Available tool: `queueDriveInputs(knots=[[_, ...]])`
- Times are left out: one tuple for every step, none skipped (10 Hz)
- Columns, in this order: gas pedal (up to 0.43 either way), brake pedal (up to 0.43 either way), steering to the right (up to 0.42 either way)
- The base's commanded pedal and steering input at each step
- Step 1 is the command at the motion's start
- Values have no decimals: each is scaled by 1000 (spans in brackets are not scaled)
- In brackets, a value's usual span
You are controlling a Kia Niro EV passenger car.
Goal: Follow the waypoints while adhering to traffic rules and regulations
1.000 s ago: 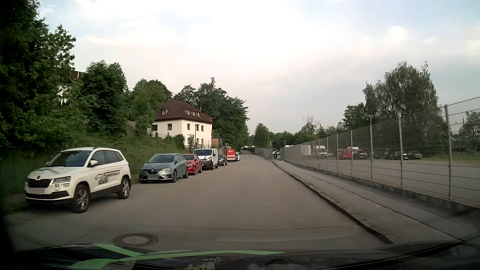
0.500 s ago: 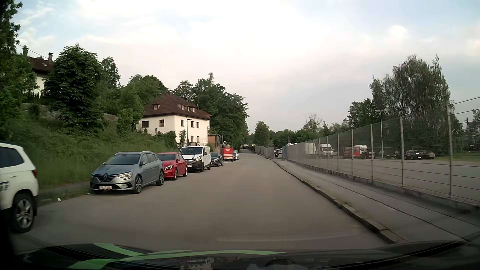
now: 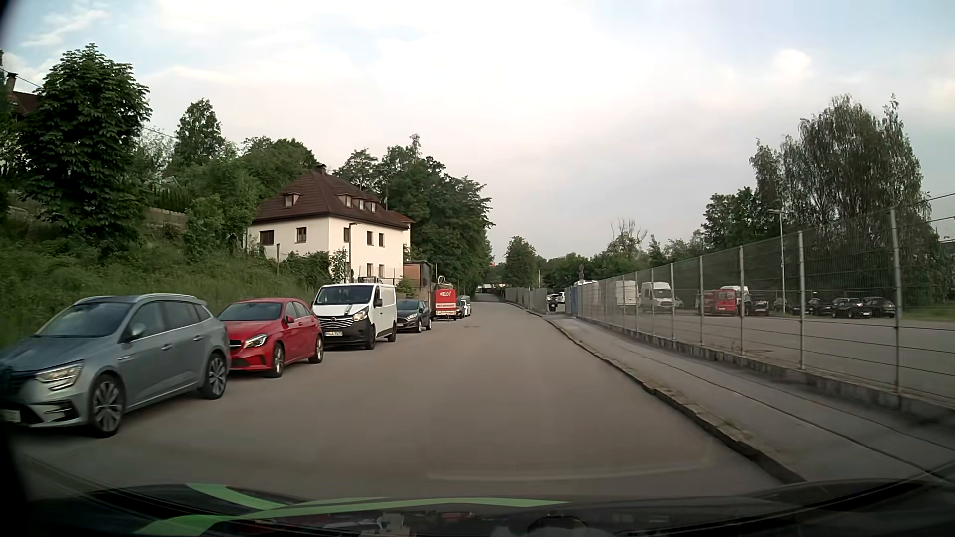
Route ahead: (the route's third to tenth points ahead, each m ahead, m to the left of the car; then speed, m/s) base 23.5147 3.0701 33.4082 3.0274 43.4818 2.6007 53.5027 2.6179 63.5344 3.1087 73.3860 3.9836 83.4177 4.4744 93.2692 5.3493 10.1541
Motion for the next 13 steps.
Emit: queueDriveInputs(knots=[[59,0,0],[59,0,0],[59,0,0],[59,0,0],[59,0,0],[59,0,0],[59,0,-1],[59,0,-1],[59,0,-1],[59,0,-1],[59,0,-2],[59,0,-6],[59,0,-10]])
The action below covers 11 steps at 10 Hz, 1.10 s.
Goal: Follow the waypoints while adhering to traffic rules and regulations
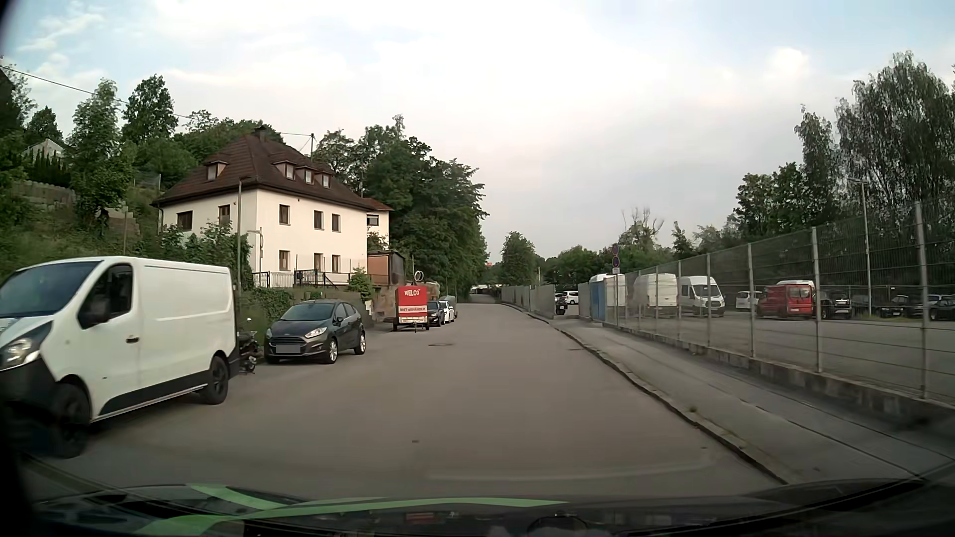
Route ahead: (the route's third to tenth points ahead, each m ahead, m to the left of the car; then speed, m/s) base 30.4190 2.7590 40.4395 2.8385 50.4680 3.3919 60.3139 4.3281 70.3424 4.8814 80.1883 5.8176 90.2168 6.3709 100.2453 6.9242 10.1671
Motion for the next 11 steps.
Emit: queueDriveInputs(knots=[[59,0,-10],[59,0,-7],[59,0,-3],[59,0,-1],[59,0,-1],[59,0,-1],[59,0,-1],[59,0,0],[59,0,0],[59,0,0],[59,0,0]])
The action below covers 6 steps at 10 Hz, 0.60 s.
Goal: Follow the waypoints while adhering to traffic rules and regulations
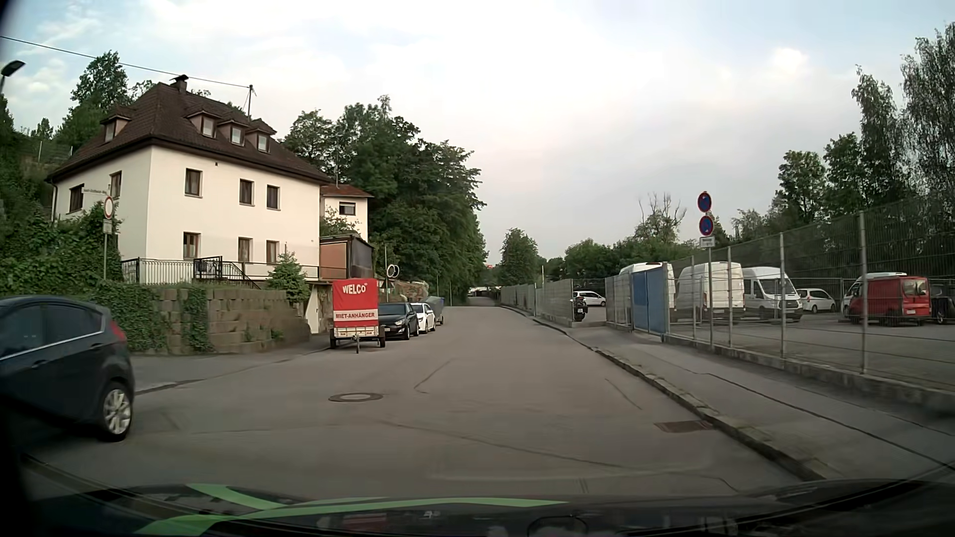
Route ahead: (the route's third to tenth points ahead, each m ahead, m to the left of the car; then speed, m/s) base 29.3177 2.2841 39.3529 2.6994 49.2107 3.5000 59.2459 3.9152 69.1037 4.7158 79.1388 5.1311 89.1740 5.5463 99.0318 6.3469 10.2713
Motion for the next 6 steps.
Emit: queueDriveInputs(knots=[[59,0,0],[59,0,0],[59,0,0],[59,0,0],[59,0,0],[59,0,0]])
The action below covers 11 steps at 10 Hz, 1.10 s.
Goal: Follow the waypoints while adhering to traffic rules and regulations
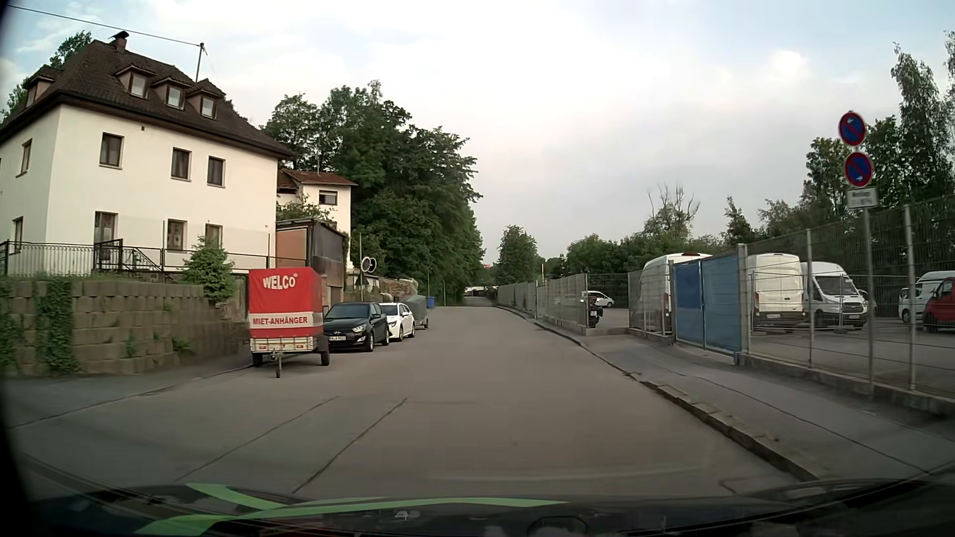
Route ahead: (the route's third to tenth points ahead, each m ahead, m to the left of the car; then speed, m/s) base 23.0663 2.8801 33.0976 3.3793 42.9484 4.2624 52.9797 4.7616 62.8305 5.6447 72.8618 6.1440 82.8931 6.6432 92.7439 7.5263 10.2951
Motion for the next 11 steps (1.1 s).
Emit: queueDriveInputs(knots=[[59,0,-1],[59,0,-2],[59,0,-3],[59,0,-3],[59,0,-4],[59,0,-5],[59,0,-5],[59,0,-6],[59,0,-6],[59,0,-7],[59,0,-9]])
